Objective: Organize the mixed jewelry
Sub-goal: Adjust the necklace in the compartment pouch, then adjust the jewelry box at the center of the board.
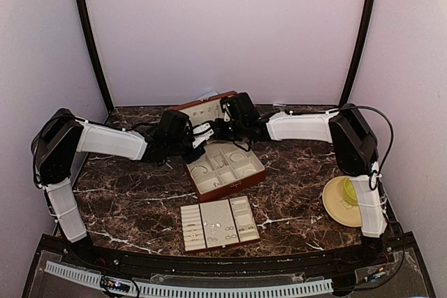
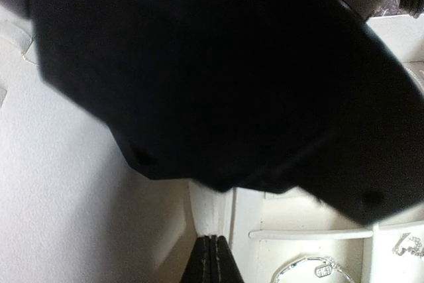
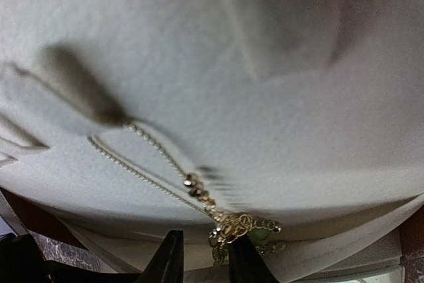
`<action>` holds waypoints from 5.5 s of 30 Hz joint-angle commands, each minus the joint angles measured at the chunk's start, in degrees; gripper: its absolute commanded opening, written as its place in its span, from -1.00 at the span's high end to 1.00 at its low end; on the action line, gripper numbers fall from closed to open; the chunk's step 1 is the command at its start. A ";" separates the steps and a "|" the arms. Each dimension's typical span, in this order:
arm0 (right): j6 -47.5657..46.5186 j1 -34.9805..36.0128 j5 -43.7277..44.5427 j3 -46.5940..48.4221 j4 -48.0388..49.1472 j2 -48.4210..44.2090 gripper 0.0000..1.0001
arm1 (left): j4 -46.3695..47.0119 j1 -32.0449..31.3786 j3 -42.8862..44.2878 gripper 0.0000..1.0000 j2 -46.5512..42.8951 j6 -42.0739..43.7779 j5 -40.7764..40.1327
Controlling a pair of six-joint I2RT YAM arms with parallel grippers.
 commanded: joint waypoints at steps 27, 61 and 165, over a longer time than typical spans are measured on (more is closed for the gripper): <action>-0.99 -0.76 4.11 -1.55 -1.58 -9.05 0.18 | -1.89 -2.13 -1.28 1.00 -1.72 -0.83 3.85; -2.83 -3.34 4.98 -13.30 5.83 -20.31 -0.08 | -4.22 -2.18 3.63 1.00 -3.77 -7.19 3.86; -9.52 -3.05 6.61 -35.41 -1.55 -38.78 -0.10 | -5.55 6.17 -3.36 -0.04 -18.97 -14.92 10.40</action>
